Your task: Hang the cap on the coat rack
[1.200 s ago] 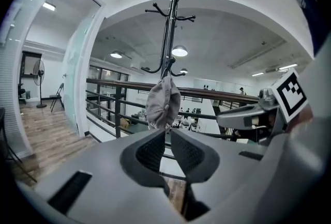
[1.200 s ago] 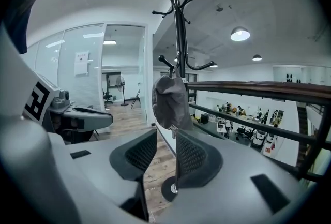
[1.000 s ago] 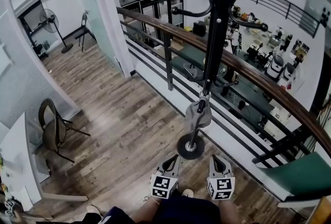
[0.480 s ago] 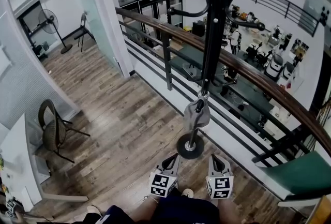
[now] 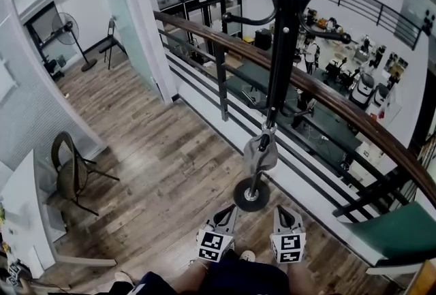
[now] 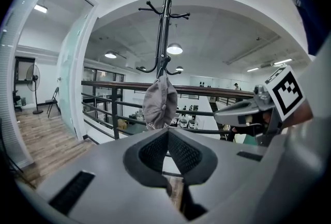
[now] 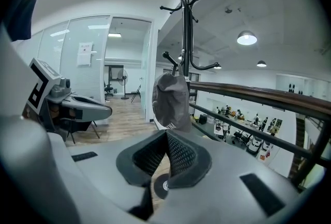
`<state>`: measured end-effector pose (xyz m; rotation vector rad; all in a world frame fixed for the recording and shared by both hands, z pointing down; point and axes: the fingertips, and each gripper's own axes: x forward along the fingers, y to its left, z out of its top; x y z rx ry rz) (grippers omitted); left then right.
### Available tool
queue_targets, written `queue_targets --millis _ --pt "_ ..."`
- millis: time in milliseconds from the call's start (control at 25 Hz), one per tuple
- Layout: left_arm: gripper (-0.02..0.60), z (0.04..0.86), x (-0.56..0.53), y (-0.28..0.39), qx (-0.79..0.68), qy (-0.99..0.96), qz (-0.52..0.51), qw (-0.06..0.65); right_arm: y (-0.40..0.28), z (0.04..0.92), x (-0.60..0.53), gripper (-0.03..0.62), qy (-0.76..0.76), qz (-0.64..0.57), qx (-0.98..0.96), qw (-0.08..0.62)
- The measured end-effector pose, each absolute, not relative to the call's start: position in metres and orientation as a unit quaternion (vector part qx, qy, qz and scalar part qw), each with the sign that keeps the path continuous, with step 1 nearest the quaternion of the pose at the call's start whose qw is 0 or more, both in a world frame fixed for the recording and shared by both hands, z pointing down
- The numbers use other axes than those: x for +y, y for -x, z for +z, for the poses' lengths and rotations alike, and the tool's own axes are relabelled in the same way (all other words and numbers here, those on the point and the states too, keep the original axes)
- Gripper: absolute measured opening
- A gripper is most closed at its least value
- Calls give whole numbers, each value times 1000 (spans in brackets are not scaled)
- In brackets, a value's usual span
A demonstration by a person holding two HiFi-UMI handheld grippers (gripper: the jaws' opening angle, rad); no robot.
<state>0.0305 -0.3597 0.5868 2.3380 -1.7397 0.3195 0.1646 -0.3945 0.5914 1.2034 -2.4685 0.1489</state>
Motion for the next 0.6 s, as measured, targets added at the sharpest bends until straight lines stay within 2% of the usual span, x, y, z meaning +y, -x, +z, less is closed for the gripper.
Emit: queue_targets --millis 600 --pt "3 592 -364 -27 -593 -790 104 114 -167 596 -402 8 -425 54 -881 201"
